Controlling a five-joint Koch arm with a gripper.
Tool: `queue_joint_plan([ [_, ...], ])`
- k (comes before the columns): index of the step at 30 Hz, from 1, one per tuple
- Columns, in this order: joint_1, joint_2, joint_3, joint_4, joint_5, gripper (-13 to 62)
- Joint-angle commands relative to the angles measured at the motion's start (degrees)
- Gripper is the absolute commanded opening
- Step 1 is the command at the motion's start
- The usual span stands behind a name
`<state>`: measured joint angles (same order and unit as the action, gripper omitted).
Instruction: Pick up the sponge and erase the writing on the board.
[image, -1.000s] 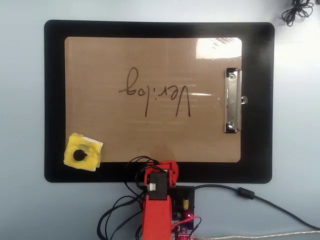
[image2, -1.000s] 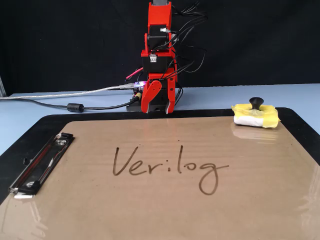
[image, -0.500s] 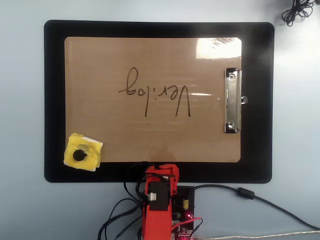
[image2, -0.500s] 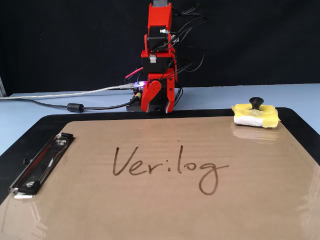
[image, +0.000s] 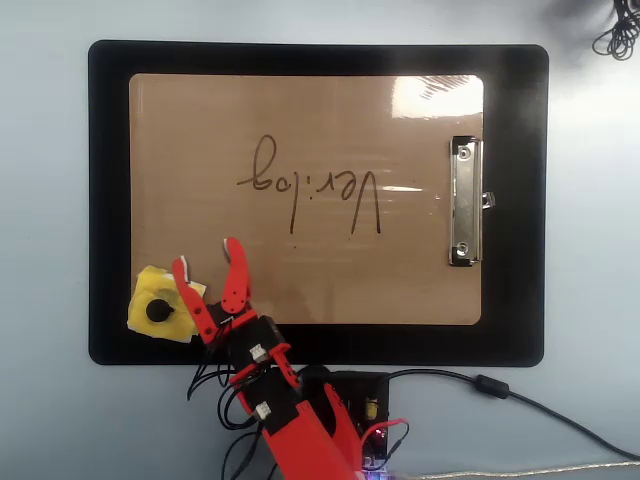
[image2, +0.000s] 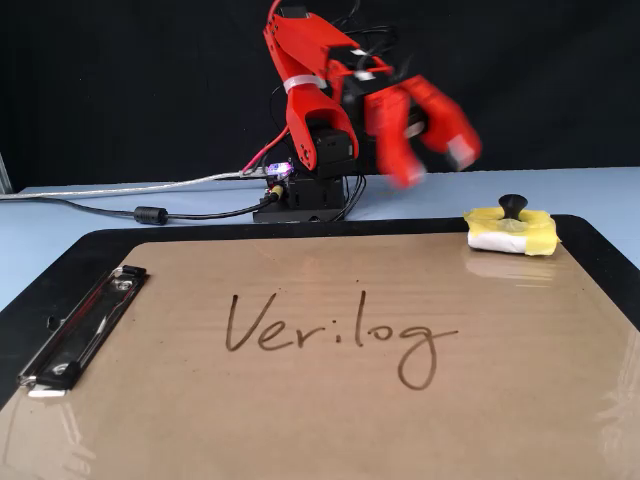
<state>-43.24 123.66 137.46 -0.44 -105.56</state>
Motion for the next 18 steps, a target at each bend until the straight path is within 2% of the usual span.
queue_joint_plan([
  [1,-3.3,-1.5,-1.0,-11.5,-0.6,32.6],
  [4,-5.6,-7.6,-1.5,-14.0,-0.4,32.3],
  [12,-23.7,-20.6,-4.8,-22.8,0.4,32.3],
  [18,-24.8,-23.1,-3.9,-22.7,-2.1,32.6],
])
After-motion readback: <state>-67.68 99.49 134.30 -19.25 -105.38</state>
